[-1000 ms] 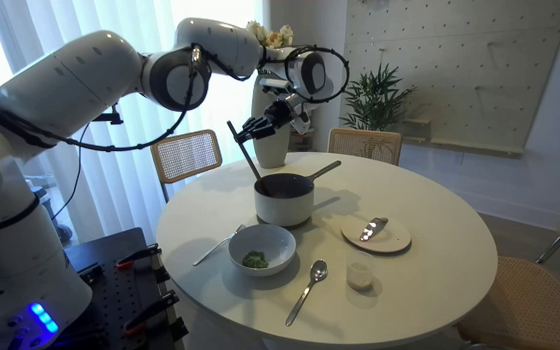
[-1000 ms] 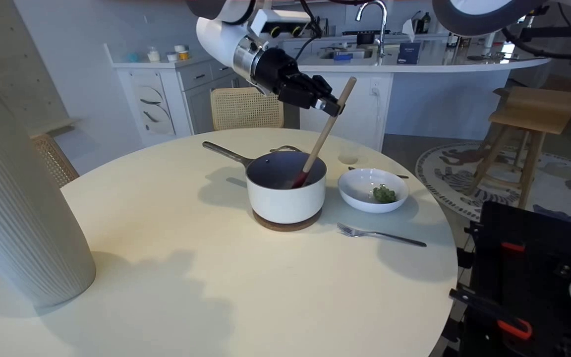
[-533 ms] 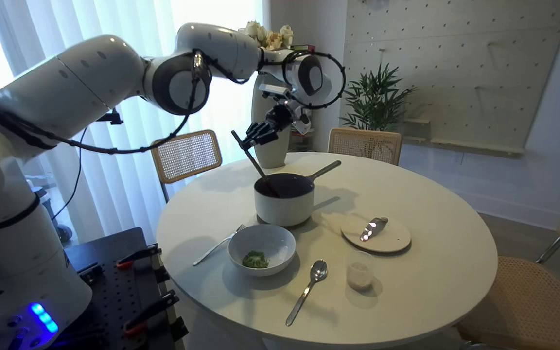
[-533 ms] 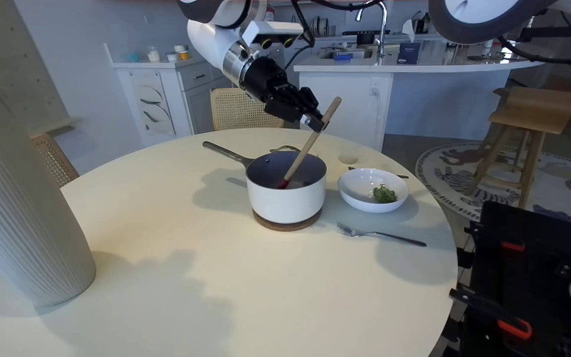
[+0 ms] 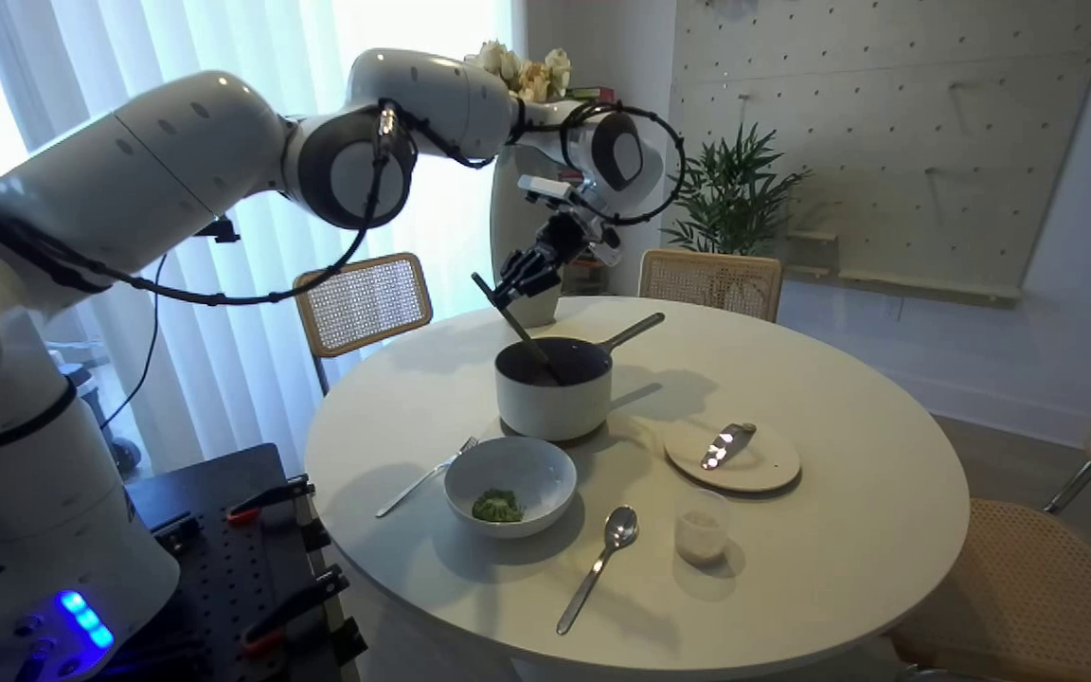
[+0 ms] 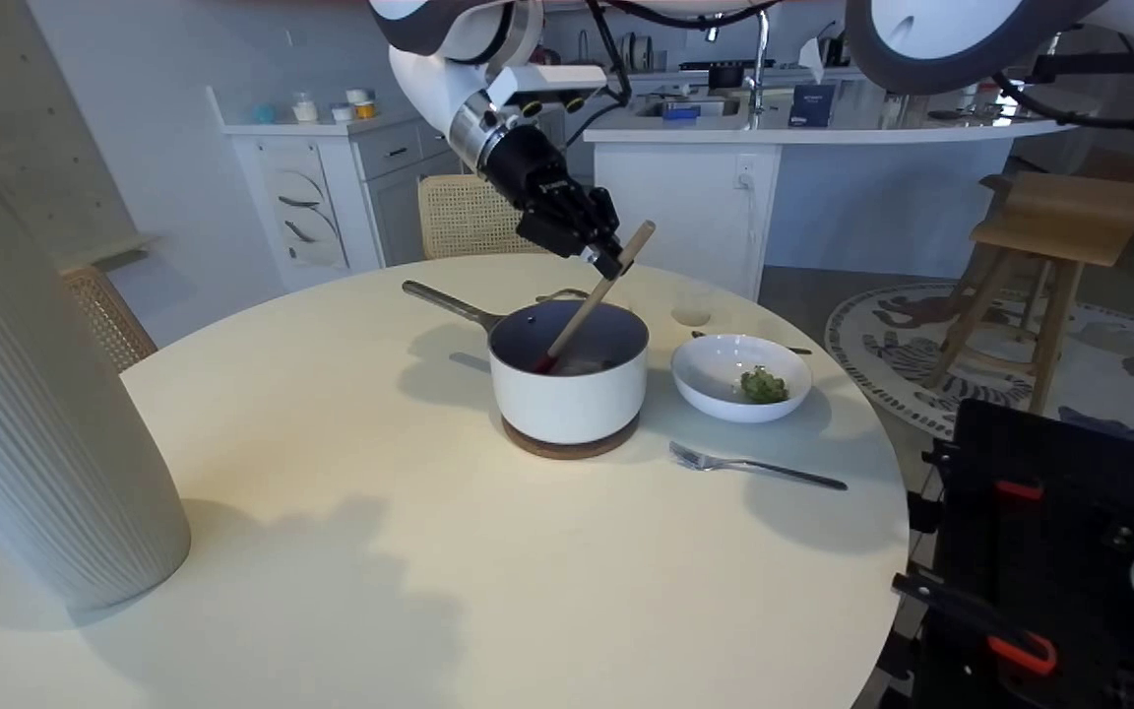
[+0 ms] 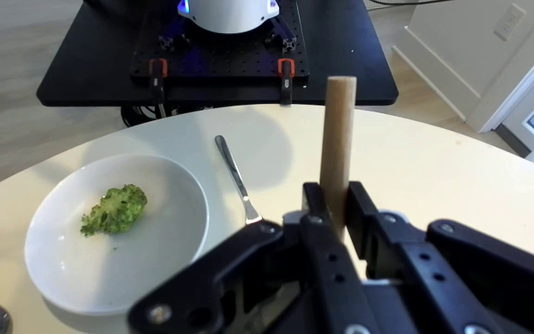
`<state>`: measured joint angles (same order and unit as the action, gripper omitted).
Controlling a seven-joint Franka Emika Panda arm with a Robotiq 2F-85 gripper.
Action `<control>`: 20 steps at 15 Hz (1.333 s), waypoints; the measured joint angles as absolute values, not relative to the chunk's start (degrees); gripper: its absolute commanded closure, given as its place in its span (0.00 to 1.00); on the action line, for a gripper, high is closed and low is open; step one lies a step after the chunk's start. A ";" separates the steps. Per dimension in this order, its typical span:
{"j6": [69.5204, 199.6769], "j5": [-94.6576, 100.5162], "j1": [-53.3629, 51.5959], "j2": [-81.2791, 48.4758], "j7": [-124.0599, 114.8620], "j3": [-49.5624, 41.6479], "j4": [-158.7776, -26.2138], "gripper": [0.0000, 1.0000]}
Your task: Use the spatula to mix the contents of the pot then put it back on the table
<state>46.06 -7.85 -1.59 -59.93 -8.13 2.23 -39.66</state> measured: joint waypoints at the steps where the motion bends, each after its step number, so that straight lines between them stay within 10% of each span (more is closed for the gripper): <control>1: 46.45 -7.85 -1.26 -59.96 -8.13 2.02 -39.66 0.96; 20: 33.63 -4.85 -0.40 -60.10 -5.86 1.36 -39.00 0.96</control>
